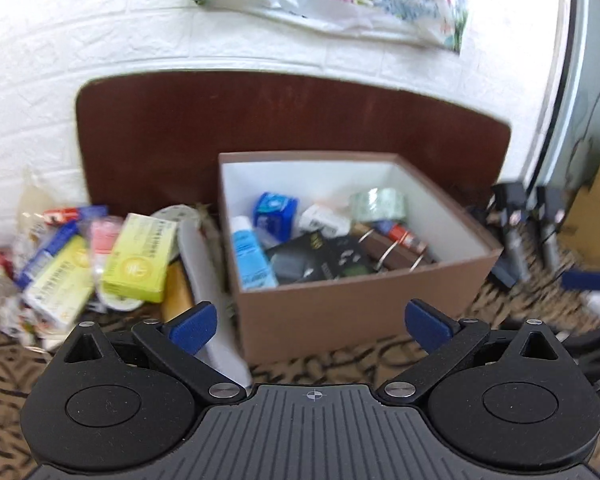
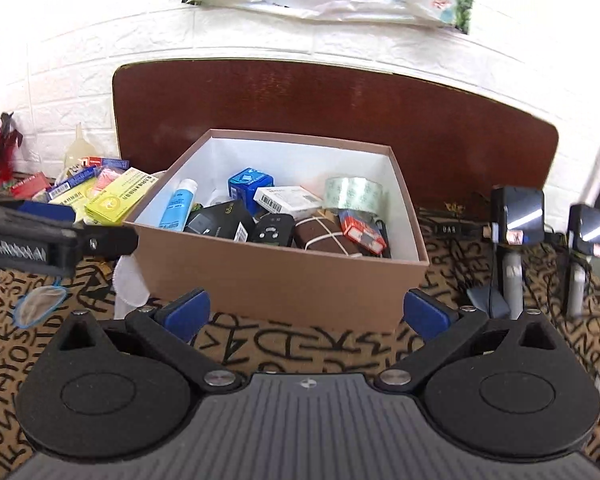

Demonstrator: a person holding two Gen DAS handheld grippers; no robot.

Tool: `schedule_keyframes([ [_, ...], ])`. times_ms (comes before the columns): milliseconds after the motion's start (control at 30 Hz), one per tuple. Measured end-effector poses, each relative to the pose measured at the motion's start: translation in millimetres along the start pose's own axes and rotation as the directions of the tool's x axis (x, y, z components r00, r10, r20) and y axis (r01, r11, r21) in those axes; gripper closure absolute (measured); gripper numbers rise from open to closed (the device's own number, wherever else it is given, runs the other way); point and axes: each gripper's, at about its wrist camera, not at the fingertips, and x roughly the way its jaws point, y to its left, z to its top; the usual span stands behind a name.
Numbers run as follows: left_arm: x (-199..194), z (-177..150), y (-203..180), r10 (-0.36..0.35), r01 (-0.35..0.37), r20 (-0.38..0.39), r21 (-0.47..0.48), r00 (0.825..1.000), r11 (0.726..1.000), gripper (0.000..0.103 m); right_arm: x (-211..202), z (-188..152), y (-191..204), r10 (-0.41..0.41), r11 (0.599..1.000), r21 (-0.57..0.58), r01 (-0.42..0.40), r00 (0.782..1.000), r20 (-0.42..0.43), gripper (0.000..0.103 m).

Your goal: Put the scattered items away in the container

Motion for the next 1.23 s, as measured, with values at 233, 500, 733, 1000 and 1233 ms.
schedule_keyframes([
  [233,-7,-14,-13,0.006,-0.005,-0.010,0.061,1.000,0.998,0.000,-3,-8,5,-0.018,1.000,-0.004,0.017,0.999,-0.029,0.001],
  [500,-6,-13,-16,0.031,-0.030,-0.011,0.066,0.999,0.997,0.000,-3,-9,7,-0.014,1.000,-0.015,0.013,0.999,-0.043,0.001],
  [733,-2,-14,-16,0.026,-0.025,-0.020,0.067,0.999,0.997,0.000,2,-10,11,-0.013,0.999,-0.030,0.011,0.998,-0.055,0.001],
  [1000,-3,-16,-17,0.029,-0.028,-0.007,0.076,1.000,0.997,0.000,6,-9,13,-0.006,0.999,-0.037,0.003,0.998,-0.063,0.001],
  [1233,-2,-16,-16,0.027,-0.026,-0.014,0.068,1.000,0.997,0.000,7,-8,13,-0.009,0.999,-0.038,0.007,0.998,-0.063,0.001],
])
